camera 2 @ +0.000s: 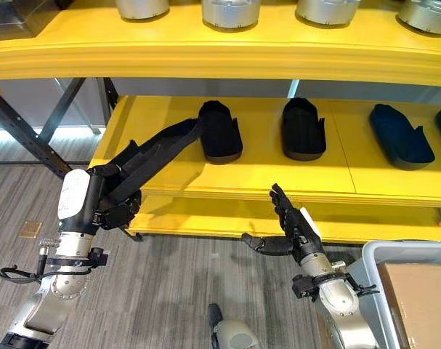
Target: Move parts from the plastic box to the shelf.
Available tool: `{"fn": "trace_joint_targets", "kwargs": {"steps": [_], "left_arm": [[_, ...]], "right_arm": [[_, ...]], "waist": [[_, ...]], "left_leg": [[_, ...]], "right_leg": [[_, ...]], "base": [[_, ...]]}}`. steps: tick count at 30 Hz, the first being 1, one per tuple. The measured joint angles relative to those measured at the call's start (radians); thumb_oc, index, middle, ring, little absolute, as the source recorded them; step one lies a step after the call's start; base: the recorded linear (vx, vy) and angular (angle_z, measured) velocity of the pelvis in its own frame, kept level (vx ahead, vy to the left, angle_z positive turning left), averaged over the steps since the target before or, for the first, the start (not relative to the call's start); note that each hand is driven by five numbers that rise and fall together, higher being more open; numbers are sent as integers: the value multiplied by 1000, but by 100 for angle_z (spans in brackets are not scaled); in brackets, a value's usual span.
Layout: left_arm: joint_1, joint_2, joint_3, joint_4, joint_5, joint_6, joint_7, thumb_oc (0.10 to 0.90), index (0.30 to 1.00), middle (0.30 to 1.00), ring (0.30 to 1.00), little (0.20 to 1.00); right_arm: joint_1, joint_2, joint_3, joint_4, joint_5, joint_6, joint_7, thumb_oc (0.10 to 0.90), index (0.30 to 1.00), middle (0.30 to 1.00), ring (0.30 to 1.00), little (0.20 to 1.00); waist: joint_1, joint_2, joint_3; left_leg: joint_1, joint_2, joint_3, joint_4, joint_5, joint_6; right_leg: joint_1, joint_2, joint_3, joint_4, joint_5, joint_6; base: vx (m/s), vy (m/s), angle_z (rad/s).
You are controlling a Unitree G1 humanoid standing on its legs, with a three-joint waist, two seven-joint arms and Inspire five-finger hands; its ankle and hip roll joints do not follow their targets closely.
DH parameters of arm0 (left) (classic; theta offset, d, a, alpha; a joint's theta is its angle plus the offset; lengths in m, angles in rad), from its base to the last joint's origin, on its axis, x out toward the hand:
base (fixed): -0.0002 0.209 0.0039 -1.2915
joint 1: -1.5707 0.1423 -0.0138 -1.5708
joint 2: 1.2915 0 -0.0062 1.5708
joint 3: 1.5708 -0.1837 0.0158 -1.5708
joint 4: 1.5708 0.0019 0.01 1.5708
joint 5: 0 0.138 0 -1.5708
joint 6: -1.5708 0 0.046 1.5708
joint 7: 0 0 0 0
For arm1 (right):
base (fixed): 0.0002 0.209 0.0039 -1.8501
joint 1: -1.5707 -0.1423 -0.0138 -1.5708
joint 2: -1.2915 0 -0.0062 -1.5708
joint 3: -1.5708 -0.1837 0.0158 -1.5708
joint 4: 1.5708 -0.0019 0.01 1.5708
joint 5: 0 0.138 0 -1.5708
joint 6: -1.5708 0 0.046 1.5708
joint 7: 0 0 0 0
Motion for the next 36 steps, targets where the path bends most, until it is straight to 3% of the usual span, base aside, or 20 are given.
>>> {"fn": "trace_joint_targets", "kwargs": {"steps": [7,8,9,11,12,13,14,15,16,17,18,19,20,21,24,30,32,33,34,36], "left_arm": [[-20,3,10,-12,33,26,60,400,300,300,300,300],[-39,4,9,-11,35,38,61,400,300,300,300,300],[-59,4,7,-10,35,57,65,400,300,300,300,300],[-54,3,8,-6,37,60,71,400,300,300,300,300],[-57,3,8,-11,39,55,73,400,300,300,300,300],[-58,4,8,-12,40,48,79,400,300,300,300,300],[-56,3,7,-9,42,46,84,400,300,300,300,300],[-54,2,6,-5,42,47,84,400,300,300,300,300],[-57,15,10,-5,42,49,87,400,300,300,300,300],[-68,23,9,18,44,48,98,400,300,300,300,300],[-70,23,11,44,40,52,104,400,300,300,300,300],[-78,22,8,61,39,52,114,400,300,300,300,300],[-83,21,8,73,38,49,115,400,300,300,300,300],[-107,24,11,123,35,52,118,400,300,300,300,300],[-98,19,16,142,34,57,123,400,300,300,300,300],[-104,10,7,156,33,56,127,400,300,300,300,300],[-109,7,2,154,34,56,125,400,300,300,300,300],[-109,3,-2,153,33,56,124,400,300,300,300,300],[-112,1,-2,153,33,58,121,400,300,300,300,300],[-113,0,-3,152,30,60,116,400,300,300,300,300]], "right_arm": [[-9,-2,0,0,-1,0,18,900,1000,1000,1000,1000],[-11,3,0,1,-1,0,20,900,1000,1000,1000,1000],[-14,4,1,2,-4,-1,29,900,1000,1000,1000,1000],[-12,8,4,5,-21,-6,29,900,1000,1000,1000,1000],[-13,12,3,5,-29,-10,22,900,1000,1000,1000,1000],[-15,12,4,6,-33,-12,22,900,1000,1000,1000,1000],[-19,15,6,14,-38,-14,24,900,1000,1000,1000,1000],[-25,23,9,34,-38,-20,24,900,1000,1000,1000,1000],[-27,24,16,38,-39,-20,23,900,1000,1000,1000,1000],[-24,21,17,40,-39,-22,29,900,1000,1000,1000,1000],[-5,15,16,30,-38,-22,26,900,1000,1000,1000,1000],[-5,11,12,32,-39,-23,28,900,1000,1000,1000,1000],[-5,8,12,33,-38,-22,27,900,1000,1000,1000,1000],[-7,-10,15,35,-38,-19,41,900,1000,1000,1000,1000],[10,-51,0,38,-37,-23,67,900,1000,1000,1000,1000],[10,-40,7,41,-36,-23,86,900,1000,1000,1000,1000],[9,-41,15,39,-37,-21,84,900,1000,1000,1000,1000],[9,-50,15,37,-37,-21,80,900,1000,1000,1000,1000],[8,-28,18,41,-38,-14,72,900,1000,1000,1000,1000],[9,-19,32,33,-38,-7,67,900,1000,1000,1000,1000]], "waist": [[2,-3,-8],[2,-19,-8],[10,-31,-9],[30,-35,-8],[30,-36,-8],[33,-42,-5],[36,-45,-4],[37,-37,-5],[49,-42,-5],[54,-50,-4],[48,-46,-9],[47,-39,-9],[49,-34,-11],[63,-56,-2],[50,-48,-6],[37,-49,-4],[29,-28,-6],[29,4,-6],[33,-3,-6],[47,-11,-6]], "left_leg": [[-45,-9,25,89,7,-7],[-107,-6,25,195,12,-15],[-213,23,19,415,26,-28],[-288,9,-31,598,-13,-9],[-328,-19,-45,625,-45,7],[-346,-35,-38,609,-56,32],[-353,-49,-21,530,-57,57],[-352,-50,-17,410,-49,70],[-352,-26,-16,307,-30,65],[-339,5,-21,241,10,35],[-296,37,-43,6,67,38],[-300,61,-85,-89,108,26],[-296,73,-108,-140,123,22],[-289,117,-156,-150,148,11],[-278,136,-171,-148,148,12],[-195,66,-160,-145,155,16],[-171,46,-139,-144,164,44],[-156,47,-140,-144,206,78],[-158,29,-141,-144,220,35],[-162,-27,-138,-144,210,60]], "right_leg": [[-59,-4,-1,84,-43,-19],[-59,-16,2,83,-43,-20],[-47,-27,10,66,-36,-23],[-12,-9,35,69,-33,-50],[-5,-11,43,63,-33,-50],[3,-12,49,50,-27,-39],[23,-13,57,18,-29,-2],[39,-11,42,-3,-62,60],[28,-9,51,48,-38,34],[46,-1,45,42,-32,-10],[77,9,36,11,-46,-13],[75,7,32,16,-66,30],[73,9,28,25,-75,23],[75,8,62,69,-70,-69],[94,10,108,85,-97,-30],[198,12,124,17,-105,-10],[224,-5,115,-5,-126,29],[227,3,115,-2,-141,52],[226,-21,115,6,-153,69],[222,-72,114,8,-169,100]], "base": [[41,-222,-7],[40,-186,-5],[37,-111,-21],[35,3,-32],[66,103,-16],[62,93,-14],[107,190,-18],[137,209,-39],[165,247,-44],[229,247,-44],[256,231,-28],[226,195,-20],[212,174,-51],[164,148,-49],[195,197,-59],[119,172,-17],[81,111,18],[54,58,18],[15,41,16],[26,32,15]]}}
